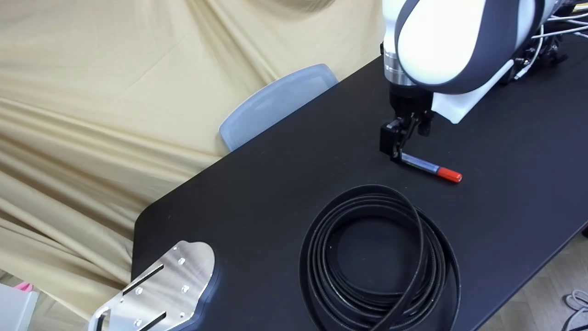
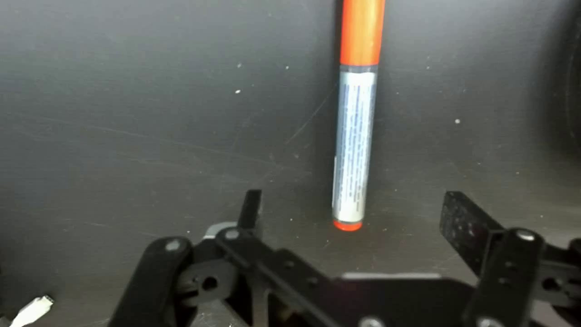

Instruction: Move the pen downwards

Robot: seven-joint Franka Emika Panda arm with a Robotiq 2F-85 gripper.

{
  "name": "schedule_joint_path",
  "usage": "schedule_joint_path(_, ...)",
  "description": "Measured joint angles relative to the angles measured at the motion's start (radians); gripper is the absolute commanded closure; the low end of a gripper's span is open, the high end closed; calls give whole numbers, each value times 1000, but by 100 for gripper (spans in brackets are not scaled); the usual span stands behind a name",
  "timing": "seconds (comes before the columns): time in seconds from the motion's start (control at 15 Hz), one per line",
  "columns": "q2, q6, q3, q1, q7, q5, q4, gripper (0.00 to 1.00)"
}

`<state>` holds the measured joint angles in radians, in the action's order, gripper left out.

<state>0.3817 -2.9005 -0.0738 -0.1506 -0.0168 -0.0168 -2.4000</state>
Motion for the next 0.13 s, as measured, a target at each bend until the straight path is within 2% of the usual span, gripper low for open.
schedule_joint_path(0.13, -5, 20, 0, 3, 9, -4, 0, 0)
